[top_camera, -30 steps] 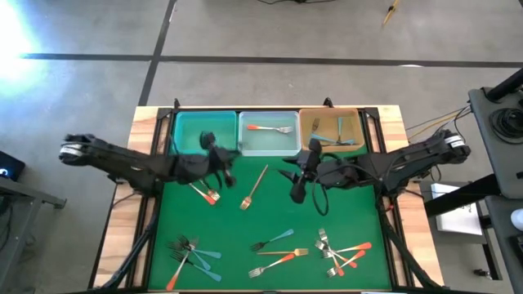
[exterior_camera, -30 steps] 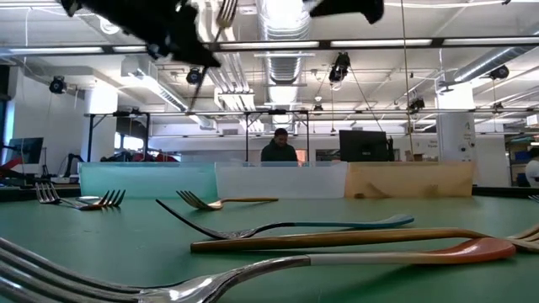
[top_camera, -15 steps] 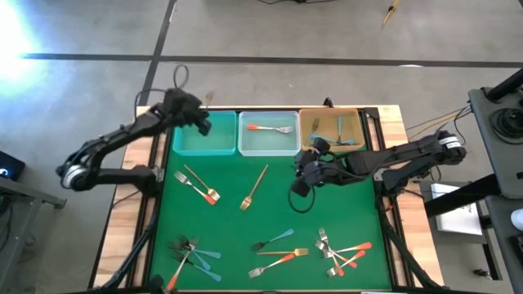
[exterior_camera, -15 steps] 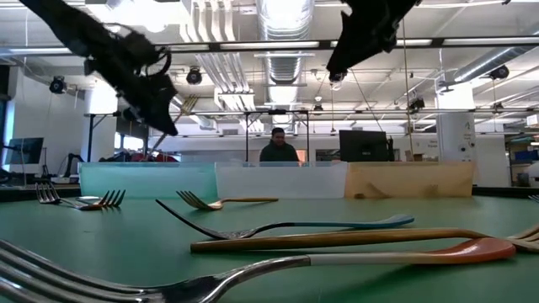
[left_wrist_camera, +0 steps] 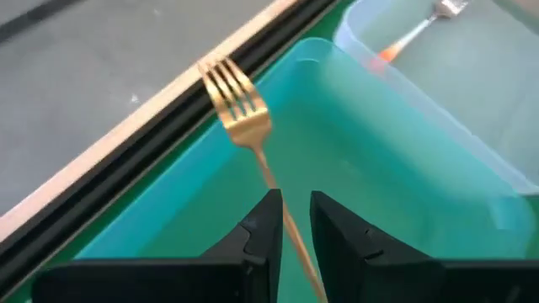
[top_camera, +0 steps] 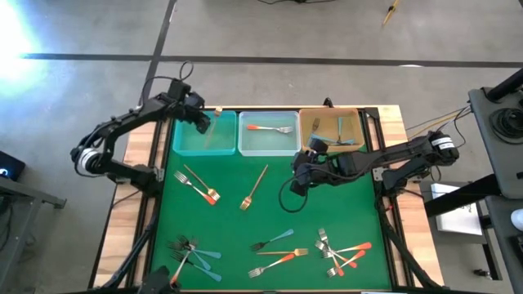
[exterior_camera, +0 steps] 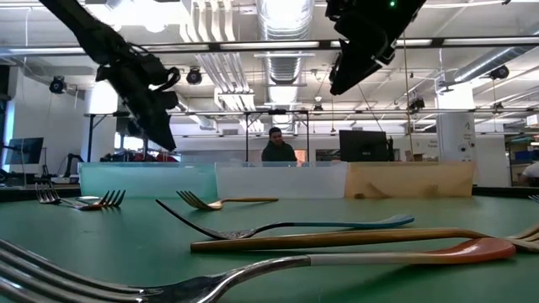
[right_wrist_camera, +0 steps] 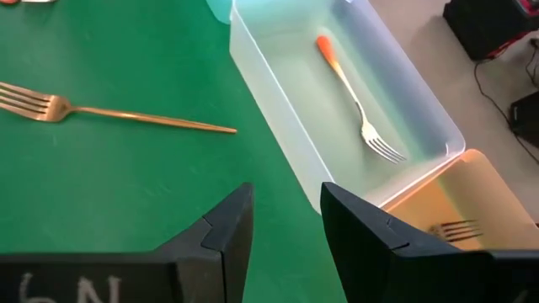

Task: Sort silverware by color (type)
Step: Put the orange fork into the white bin

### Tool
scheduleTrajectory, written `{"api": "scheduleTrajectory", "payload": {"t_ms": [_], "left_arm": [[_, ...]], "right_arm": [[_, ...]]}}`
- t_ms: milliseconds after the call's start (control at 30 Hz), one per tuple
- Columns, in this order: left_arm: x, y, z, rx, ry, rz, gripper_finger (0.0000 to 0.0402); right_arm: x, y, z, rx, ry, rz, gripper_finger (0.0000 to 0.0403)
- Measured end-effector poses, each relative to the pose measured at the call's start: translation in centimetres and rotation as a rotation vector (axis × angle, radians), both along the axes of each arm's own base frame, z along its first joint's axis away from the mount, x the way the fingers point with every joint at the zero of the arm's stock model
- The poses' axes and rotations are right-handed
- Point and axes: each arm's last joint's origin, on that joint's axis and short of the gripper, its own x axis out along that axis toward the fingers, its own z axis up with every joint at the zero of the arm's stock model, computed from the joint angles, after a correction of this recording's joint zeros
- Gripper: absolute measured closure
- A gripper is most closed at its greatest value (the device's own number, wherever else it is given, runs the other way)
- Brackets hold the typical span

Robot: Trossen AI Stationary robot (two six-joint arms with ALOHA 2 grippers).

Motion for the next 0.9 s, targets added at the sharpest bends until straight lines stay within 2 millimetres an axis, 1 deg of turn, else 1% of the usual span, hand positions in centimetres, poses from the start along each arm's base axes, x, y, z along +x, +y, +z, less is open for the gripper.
{"api": "scheduleTrajectory", "payload": {"t_ms": [67,133,200,267,333,400,533,600,667,800,900], "left_arm": [[0.5,-0.4,1.1,-0.039,0.019,-0.032,0.0353],[1.1,-1.2,2.7,-0.065,0.035,-0.067,0.0353],[1.8,-2.1,4.5,-0.071,0.030,-0.101,0.0352],[2.8,-3.6,6.3,-0.068,0.008,-0.139,0.0352],[3.8,-5.5,7.8,-0.070,-0.026,-0.202,0.0352],[4.9,-7.8,9.2,-0.071,-0.061,-0.278,0.0352],[6.5,-13.1,11.5,-0.067,-0.114,-0.433,0.0352],[6.9,-15.6,12.1,-0.054,-0.117,-0.460,0.0352],[6.7,-17.8,12.5,-0.042,-0.088,-0.442,0.0351],[5.1,-21.5,11.9,-0.113,0.061,-0.322,0.0351],[3.6,-23.7,11.6,-0.183,0.136,-0.197,0.0351]], "right_arm": [[0.0,0.0,0.0,0.000,0.000,-0.002,0.0271],[0.0,0.0,0.1,0.000,-0.001,-0.001,0.0271],[-0.1,0.0,0.0,0.001,0.000,-0.003,0.0271],[-0.1,0.0,0.0,0.005,0.005,-0.009,0.0271],[-0.3,-0.1,-0.1,0.002,0.022,-0.009,0.0271],[-0.3,-0.1,-0.1,0.001,0.029,-0.009,0.0271],[-0.6,-0.1,-0.3,-0.004,0.064,-0.010,0.0271],[-0.8,-0.1,-0.5,-0.007,0.083,-0.010,0.0271],[-0.9,-0.1,-0.6,-0.010,0.099,-0.010,0.0271],[-1.0,-0.2,-0.8,-0.014,0.114,-0.006,0.0271],[-1.0,-0.2,-1.0,-0.022,0.123,0.003,0.0271]]}}
